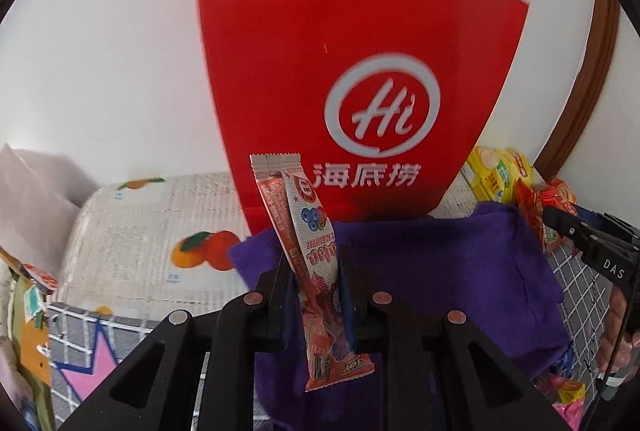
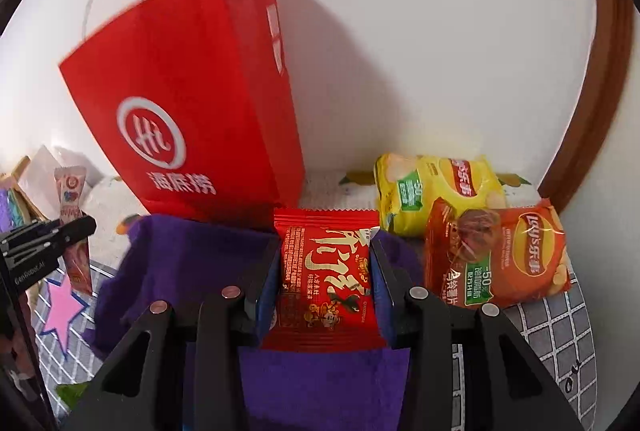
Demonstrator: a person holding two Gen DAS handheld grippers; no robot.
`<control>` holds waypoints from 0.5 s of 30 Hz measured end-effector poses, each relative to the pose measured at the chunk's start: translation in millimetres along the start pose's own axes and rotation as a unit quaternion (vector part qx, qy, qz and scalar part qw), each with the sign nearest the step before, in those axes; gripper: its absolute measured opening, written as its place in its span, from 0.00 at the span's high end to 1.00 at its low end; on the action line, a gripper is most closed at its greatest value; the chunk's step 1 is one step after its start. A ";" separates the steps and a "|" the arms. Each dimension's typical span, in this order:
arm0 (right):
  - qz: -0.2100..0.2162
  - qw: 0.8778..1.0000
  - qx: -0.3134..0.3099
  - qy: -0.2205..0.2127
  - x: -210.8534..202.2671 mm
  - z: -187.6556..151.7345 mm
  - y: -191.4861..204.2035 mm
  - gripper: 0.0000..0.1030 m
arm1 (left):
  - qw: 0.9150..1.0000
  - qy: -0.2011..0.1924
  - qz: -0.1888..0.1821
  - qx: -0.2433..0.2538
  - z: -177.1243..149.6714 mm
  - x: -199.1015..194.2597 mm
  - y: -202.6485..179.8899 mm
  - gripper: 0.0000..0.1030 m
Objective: Organize snacks
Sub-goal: 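Carry both snacks onto the purple towel and open both tools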
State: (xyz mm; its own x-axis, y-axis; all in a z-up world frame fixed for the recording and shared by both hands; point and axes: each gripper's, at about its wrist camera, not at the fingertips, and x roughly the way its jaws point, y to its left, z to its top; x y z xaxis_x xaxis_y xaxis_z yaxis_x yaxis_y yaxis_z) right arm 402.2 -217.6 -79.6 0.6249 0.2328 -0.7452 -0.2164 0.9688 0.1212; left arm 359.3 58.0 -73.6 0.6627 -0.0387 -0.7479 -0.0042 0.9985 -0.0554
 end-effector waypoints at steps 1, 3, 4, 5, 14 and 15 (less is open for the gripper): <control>0.001 1.000 -0.001 0.004 3.8 -1.6 -1.9 0.60 | 1.000 0.009 -0.003 0.004 -1.4 8.5 -0.6 0.82; 0.011 1.000 -0.006 0.020 16.2 -7.3 -6.2 0.60 | 1.000 0.026 -0.012 0.004 -4.0 22.2 -0.1 0.82; 0.014 0.999 -0.011 0.029 21.9 -8.7 -7.2 0.60 | 0.999 0.033 -0.014 0.003 -5.3 28.5 0.5 0.82; 0.015 0.999 -0.018 0.042 28.2 -9.7 -7.5 0.60 | 0.999 0.037 -0.015 0.003 -6.4 32.6 1.0 0.82; 0.005 0.995 -0.024 0.100 60.3 -22.6 -17.2 0.60 | 0.997 0.067 -0.016 0.021 -19.0 55.9 -1.7 0.82; 0.005 0.994 -0.024 0.106 63.2 -24.0 -17.8 0.60 | 0.997 0.070 -0.015 0.021 -20.0 58.5 -1.9 0.82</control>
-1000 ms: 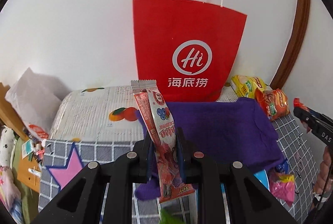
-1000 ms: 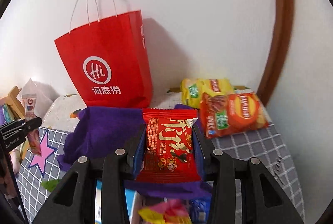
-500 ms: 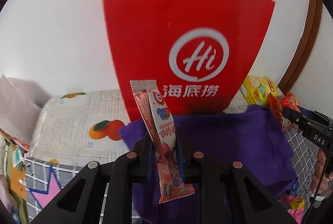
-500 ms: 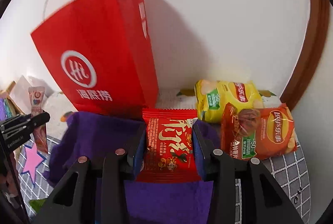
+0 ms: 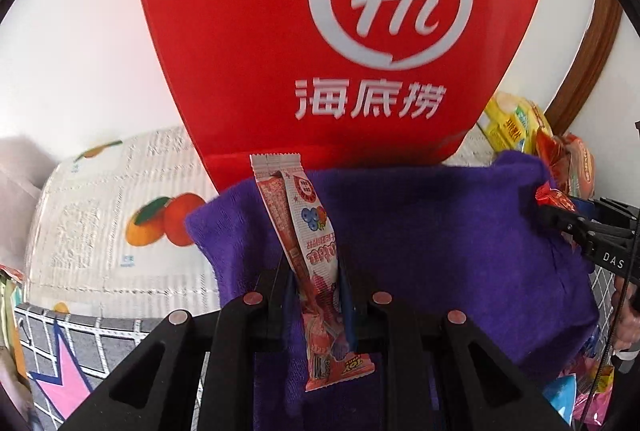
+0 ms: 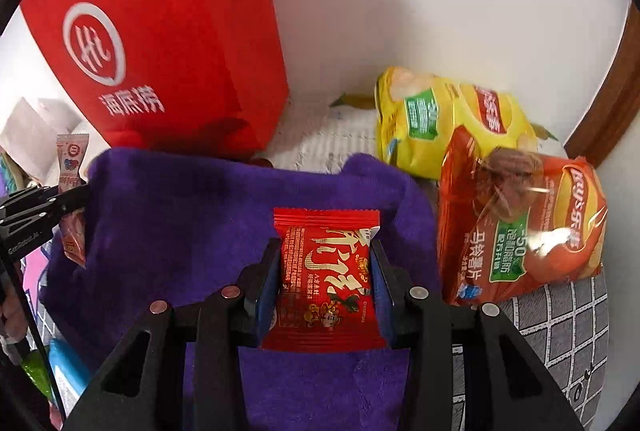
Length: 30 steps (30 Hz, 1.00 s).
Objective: Organize snacks
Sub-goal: 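Carry both snacks onto the purple towel and open both tools, then grasp the blue biscuit packet with the right tool while the left tool grasps the pink wrapped snack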
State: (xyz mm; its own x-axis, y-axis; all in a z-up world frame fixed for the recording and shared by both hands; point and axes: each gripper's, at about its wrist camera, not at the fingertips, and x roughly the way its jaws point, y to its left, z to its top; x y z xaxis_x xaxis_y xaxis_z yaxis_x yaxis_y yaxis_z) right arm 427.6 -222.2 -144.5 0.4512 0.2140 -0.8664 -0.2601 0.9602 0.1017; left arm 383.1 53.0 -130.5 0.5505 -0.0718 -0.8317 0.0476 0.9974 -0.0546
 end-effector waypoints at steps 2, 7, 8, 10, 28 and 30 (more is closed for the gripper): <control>0.000 1.000 0.002 0.009 6.3 -1.7 -1.7 0.60 | 1.000 0.004 0.000 0.002 -0.4 3.4 -0.5 0.82; -0.003 1.000 -0.002 0.025 17.3 -4.2 0.1 0.60 | 1.000 0.010 -0.008 -0.007 0.2 8.3 1.4 0.82; -0.003 1.000 -0.003 0.027 18.8 -4.5 0.2 0.60 | 1.000 0.011 -0.008 -0.009 0.0 9.1 2.7 0.82; -0.004 0.999 -0.002 0.033 22.5 -4.3 -0.3 0.60 | 1.000 0.015 -0.008 -0.011 -0.3 11.2 4.1 0.82; -0.009 1.000 -0.024 0.009 12.8 -1.6 5.5 0.26 | 0.999 0.027 -0.019 -0.005 5.6 10.3 -9.8 0.55; -0.005 1.000 -0.016 -0.008 0.0 0.4 4.3 0.26 | 1.000 0.019 -0.023 -0.004 7.4 1.5 -11.1 0.55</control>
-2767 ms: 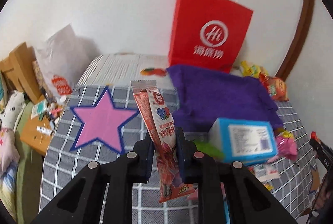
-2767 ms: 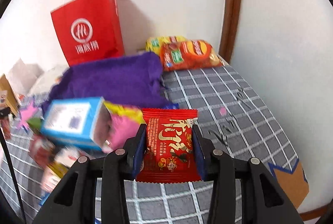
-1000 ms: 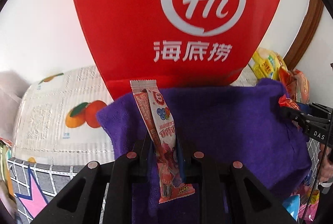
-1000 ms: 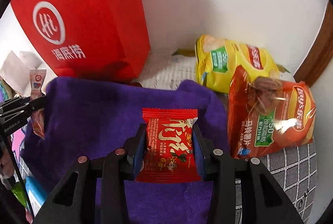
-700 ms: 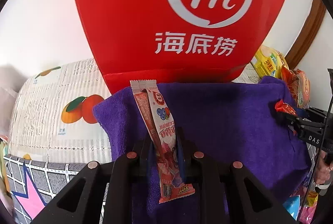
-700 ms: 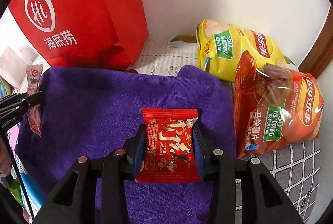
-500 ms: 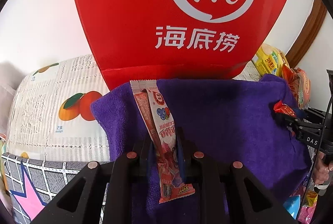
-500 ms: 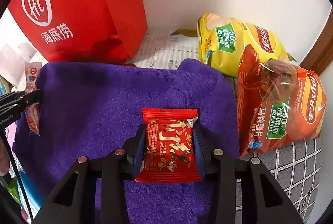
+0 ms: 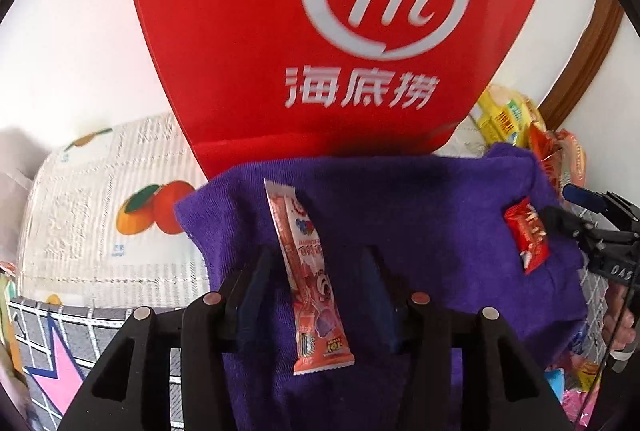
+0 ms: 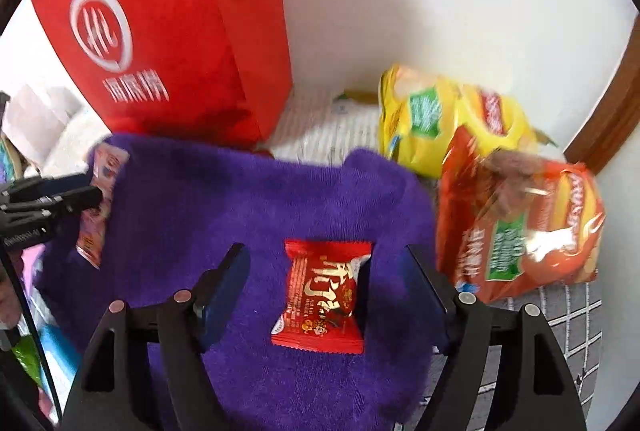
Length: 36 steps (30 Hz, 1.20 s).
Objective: Organize snacks
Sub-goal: 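Grasp the blue biscuit packet with the right tool while the left tool grasps the pink wrapped snack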
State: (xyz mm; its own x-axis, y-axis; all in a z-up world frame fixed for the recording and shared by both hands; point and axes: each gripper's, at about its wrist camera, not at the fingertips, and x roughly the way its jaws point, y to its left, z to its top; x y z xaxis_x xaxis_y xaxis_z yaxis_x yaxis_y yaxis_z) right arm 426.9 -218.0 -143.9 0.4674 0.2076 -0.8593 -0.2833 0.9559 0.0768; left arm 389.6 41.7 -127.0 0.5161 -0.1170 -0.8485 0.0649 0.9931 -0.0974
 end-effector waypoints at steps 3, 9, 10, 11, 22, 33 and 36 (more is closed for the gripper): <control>-0.002 0.999 0.033 -0.031 -27.0 0.3 -5.6 0.26 | 1.000 -0.012 -0.005 0.000 0.1 -13.8 -1.5 0.55; -0.032 0.996 0.063 -0.057 -82.4 -24.0 -22.6 0.26 | 0.999 -0.030 -0.006 0.008 -1.6 -47.6 -9.9 0.52; -0.033 0.995 0.071 -0.058 -91.3 -31.5 -25.9 0.26 | 0.999 -0.036 -0.007 0.006 -3.1 -54.7 -11.4 0.48; -0.037 0.995 0.078 -0.058 -98.4 -40.2 -30.5 0.26 | 0.999 -0.043 -0.008 0.004 -5.9 -62.2 -10.3 0.46; -0.048 0.991 0.124 0.003 -100.9 -134.6 -60.9 0.51 | 0.999 -0.046 0.008 0.002 -48.9 -104.4 -7.3 0.42; 0.024 0.989 0.143 0.019 -71.3 -166.3 -59.2 0.49 | 0.998 -0.030 0.054 -0.021 -91.0 -123.8 17.3 0.42; 0.049 0.986 0.155 0.015 -67.9 -169.7 -61.2 0.49 | 0.997 -0.027 0.060 -0.028 -99.4 -128.3 21.4 0.42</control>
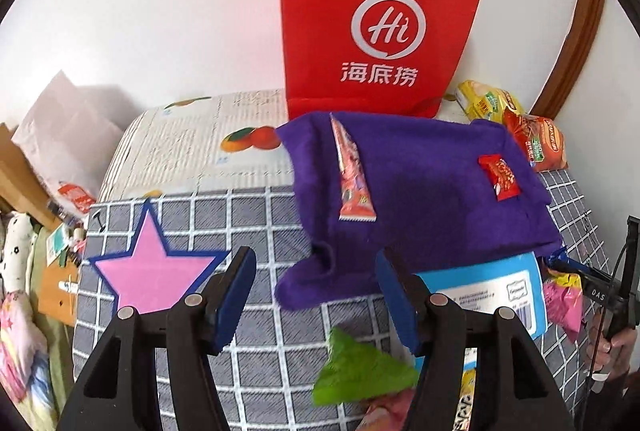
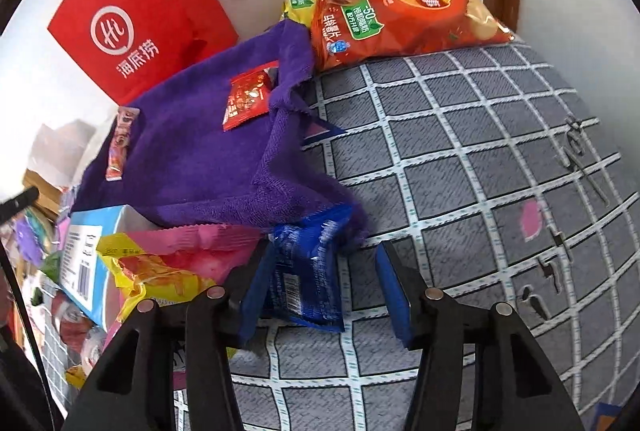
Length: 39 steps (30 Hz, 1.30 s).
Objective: Organize snacks
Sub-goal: 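Grasp the blue biscuit packet with the right tool while the left tool grasps the pink wrapped snack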
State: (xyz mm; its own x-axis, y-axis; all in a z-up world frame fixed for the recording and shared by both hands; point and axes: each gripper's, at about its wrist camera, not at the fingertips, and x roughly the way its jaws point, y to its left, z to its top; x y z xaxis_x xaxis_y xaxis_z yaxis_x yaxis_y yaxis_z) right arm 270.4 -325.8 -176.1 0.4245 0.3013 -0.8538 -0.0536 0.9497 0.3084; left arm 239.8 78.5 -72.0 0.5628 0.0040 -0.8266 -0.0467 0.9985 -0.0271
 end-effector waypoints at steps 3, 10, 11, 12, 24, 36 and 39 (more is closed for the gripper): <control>0.007 1.000 -0.006 0.002 -0.4 -1.2 1.5 0.61 | 1.000 0.001 0.002 -0.003 -7.2 -4.8 0.7 0.42; 0.008 1.000 -0.004 -0.012 -29.9 -12.2 1.0 0.82 | 1.000 -0.007 -0.005 -0.005 -21.6 -23.9 -0.5 0.42; 0.004 1.000 -0.001 -0.018 -38.4 -16.6 0.1 0.82 | 1.000 -0.009 -0.006 -0.006 -23.8 -26.9 -0.4 0.42; -0.001 1.000 0.003 -0.023 -47.2 -21.1 -2.2 0.82 | 1.000 -0.011 -0.008 -0.006 -26.3 -29.9 -0.4 0.42; 0.052 0.998 -0.025 0.024 -75.4 -101.3 31.2 0.82 | 0.999 -0.017 -0.035 -0.018 -59.0 -50.5 0.6 0.42; -0.019 0.999 -0.042 0.026 -61.6 -132.4 51.4 0.40 | 0.999 -0.020 -0.034 -0.028 -79.8 -59.9 15.8 0.42; -0.058 0.996 -0.062 0.014 -53.1 -137.2 64.0 0.40 | 0.999 -0.014 -0.034 -0.028 -84.4 -54.8 16.1 0.42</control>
State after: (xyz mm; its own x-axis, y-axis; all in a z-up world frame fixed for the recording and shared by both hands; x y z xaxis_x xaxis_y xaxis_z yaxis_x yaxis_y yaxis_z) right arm 120.4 -269.4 -168.5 0.4093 0.1900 -0.8924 -0.1170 0.9809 0.1552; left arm 138.6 89.8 -74.6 0.5892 -0.0622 -0.8056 -0.0527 0.9920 -0.1151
